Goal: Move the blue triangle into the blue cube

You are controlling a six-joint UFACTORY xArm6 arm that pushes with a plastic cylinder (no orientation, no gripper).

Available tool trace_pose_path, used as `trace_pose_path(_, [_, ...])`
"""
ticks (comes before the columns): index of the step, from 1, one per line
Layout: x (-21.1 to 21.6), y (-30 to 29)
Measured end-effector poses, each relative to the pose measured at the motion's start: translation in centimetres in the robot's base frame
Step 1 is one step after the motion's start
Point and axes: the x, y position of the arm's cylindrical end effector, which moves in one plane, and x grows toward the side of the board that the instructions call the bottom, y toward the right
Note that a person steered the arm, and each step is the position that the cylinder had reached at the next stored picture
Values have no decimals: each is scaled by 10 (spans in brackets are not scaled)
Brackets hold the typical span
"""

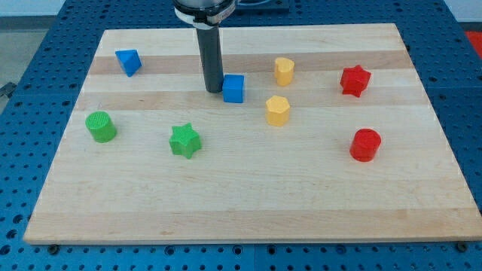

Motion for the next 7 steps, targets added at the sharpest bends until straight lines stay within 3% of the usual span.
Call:
trace_pose_path(1, [-27,-16])
trace_pose_path(3, [-130,-85])
trace_pose_path(5, [-123,-235])
trace_pose_path(7, [-74,-229])
